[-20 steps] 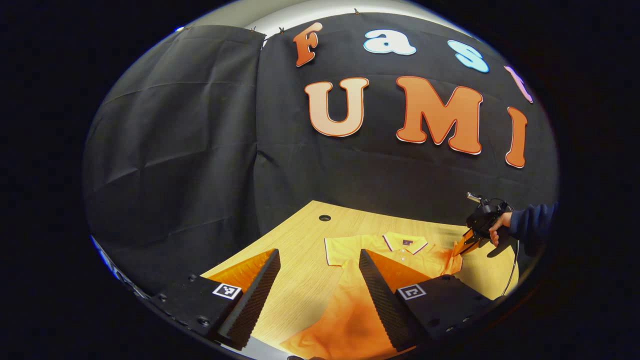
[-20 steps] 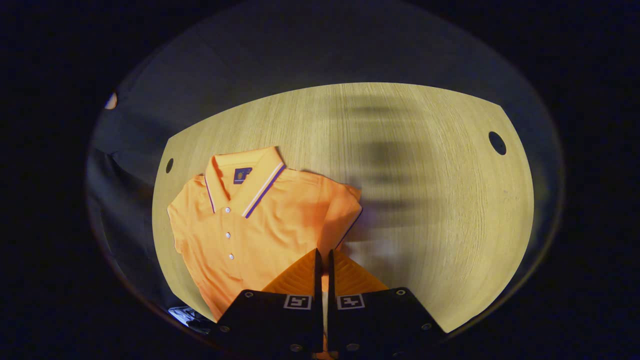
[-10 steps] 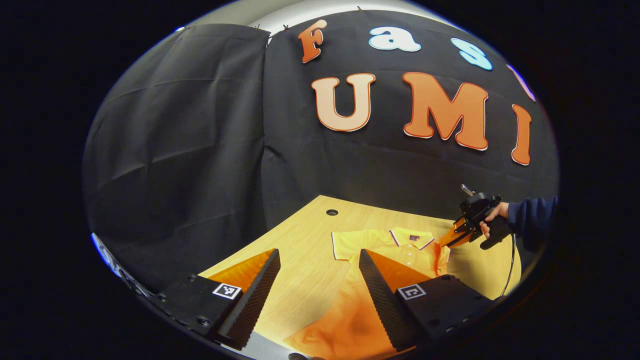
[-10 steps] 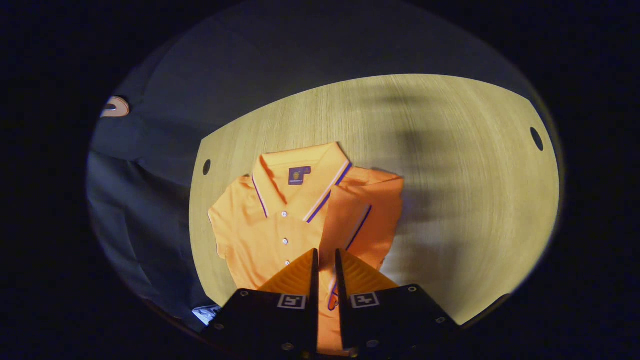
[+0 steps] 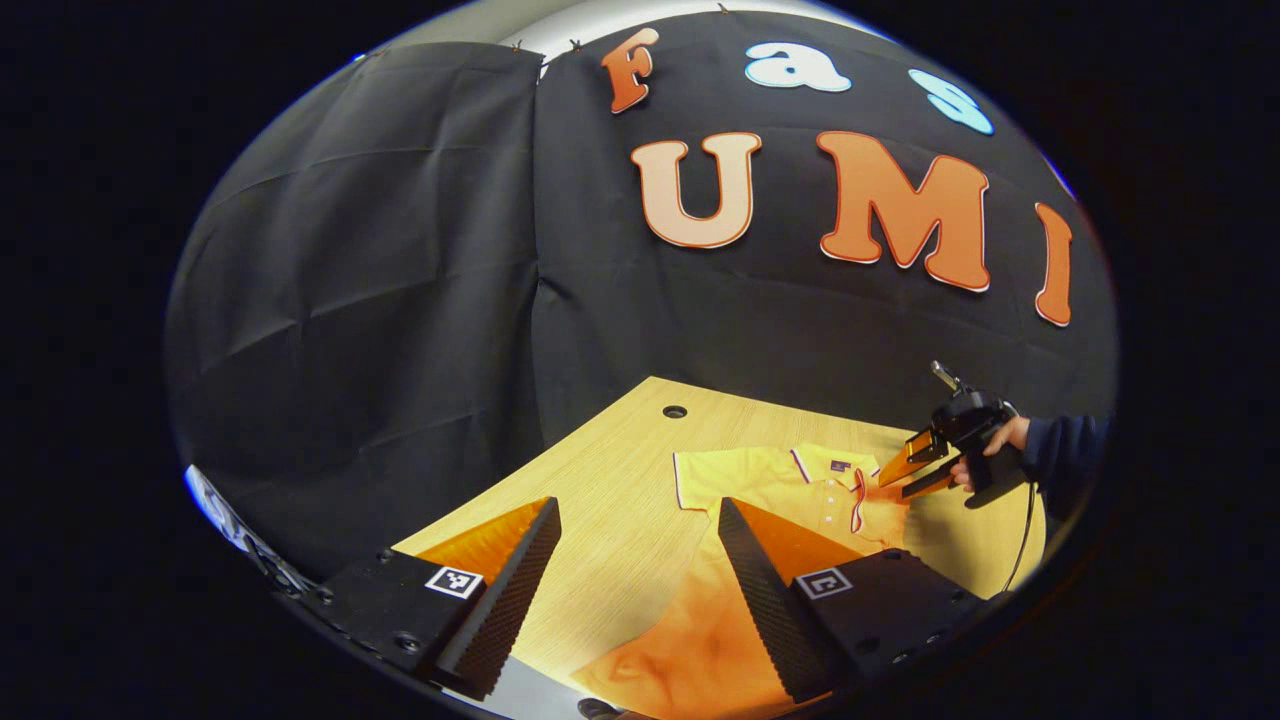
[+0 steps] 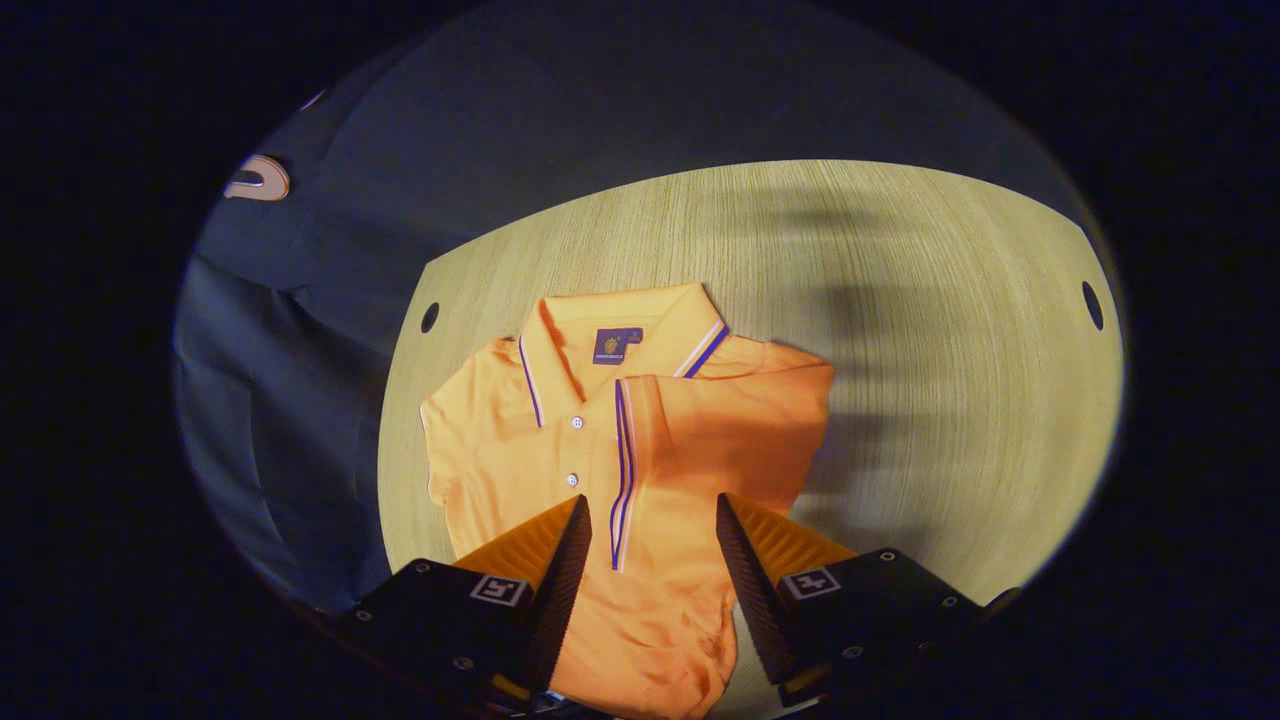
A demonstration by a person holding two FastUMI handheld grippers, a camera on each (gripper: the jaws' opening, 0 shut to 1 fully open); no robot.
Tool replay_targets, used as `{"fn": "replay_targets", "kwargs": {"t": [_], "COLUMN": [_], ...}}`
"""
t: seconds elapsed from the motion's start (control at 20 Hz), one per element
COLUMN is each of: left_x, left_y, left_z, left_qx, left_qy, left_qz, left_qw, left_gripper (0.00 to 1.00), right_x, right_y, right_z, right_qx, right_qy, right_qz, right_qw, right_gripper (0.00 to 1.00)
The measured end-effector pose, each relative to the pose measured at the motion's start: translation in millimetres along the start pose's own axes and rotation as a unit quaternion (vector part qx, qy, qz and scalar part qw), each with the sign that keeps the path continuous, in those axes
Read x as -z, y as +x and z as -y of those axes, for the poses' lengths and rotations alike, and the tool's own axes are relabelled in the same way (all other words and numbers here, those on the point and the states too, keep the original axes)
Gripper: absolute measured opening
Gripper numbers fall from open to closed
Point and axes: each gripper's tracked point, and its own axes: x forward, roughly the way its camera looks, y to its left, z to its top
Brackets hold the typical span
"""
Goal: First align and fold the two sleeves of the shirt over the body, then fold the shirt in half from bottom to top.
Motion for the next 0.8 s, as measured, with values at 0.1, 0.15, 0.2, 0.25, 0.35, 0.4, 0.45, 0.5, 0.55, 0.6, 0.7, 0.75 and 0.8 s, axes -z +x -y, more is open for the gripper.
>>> {"fn": "replay_targets", "kwargs": {"t": [0.1,0.15,0.2,0.25,0.35,0.4,0.45,0.5,0.55,0.6,0.7,0.75,0.8], "left_x": [-3.1,-3.7,-6.3,-6.3,-7.8,-8.5,-8.9,-9.4,-9.5,-10.2,-5.6,-1.4,4.6], "left_y": [5.5,10.0,15.0,21.8,37.2,46.0,53.4,62.3,74.0,84.1,107.6,121.6,131.9], "left_z": [0.6,1.4,3.1,6.6,4.4,3.4,4.3,6.1,10.3,13.5,19.3,21.7,27.1], "left_qx": [0.003,0.009,0.016,0.025,0.031,0.036,0.042,0.050,0.062,0.075,0.093,0.099,0.114], "left_qy": [-0.007,-0.012,-0.019,-0.024,-0.028,-0.029,-0.030,-0.030,-0.030,-0.027,-0.017,-0.010,-0.002], "left_qz": [-0.008,-0.013,-0.019,-0.027,-0.038,-0.045,-0.051,-0.060,-0.067,-0.077,-0.098,-0.113,-0.133], "left_qw": [1.000,1.000,1.000,0.999,0.998,0.998,0.997,0.996,0.995,0.994,0.991,0.989,0.985], "left_gripper": [0.97,0.98,0.98,0.98,0.98,0.98,0.98,0.98,0.98,0.98,0.98,0.98,0.98], "right_x": [1.4,2.4,2.1,3.7,3.9,3.0,4.8,5.6,6.7,7.2,10.3,15.9,22.0], "right_y": [-6.1,-9.3,-13.4,-19.0,-29.4,-34.0,-37.9,-42.7,-47.7,-52.4,-63.6,-69.6,-76.4], "right_z": [6.0,6.5,6.7,6.3,6.6,8.4,9.5,8.8,7.4,5.7,3.5,4.0,4.1], "right_qx": [0.007,0.007,0.005,0.002,0.002,0.008,0.014,0.019,0.024,0.028,0.041,0.050,0.057], "right_qy": [-0.004,-0.004,-0.002,0.002,0.006,0.005,0.004,0.002,0.003,0.007,0.016,0.022,0.027], "right_qz": [0.012,0.019,0.026,0.033,0.051,0.061,0.069,0.074,0.082,0.091,0.111,0.119,0.125], "right_qw": [1.000,1.000,1.000,0.999,0.999,0.998,0.998,0.997,0.996,0.995,0.993,0.991,0.990], "right_gripper": [0.83,0.87,0.88,0.80,0.91,0.92,0.91,0.92,0.92,0.92,0.95,0.96,0.96]}}
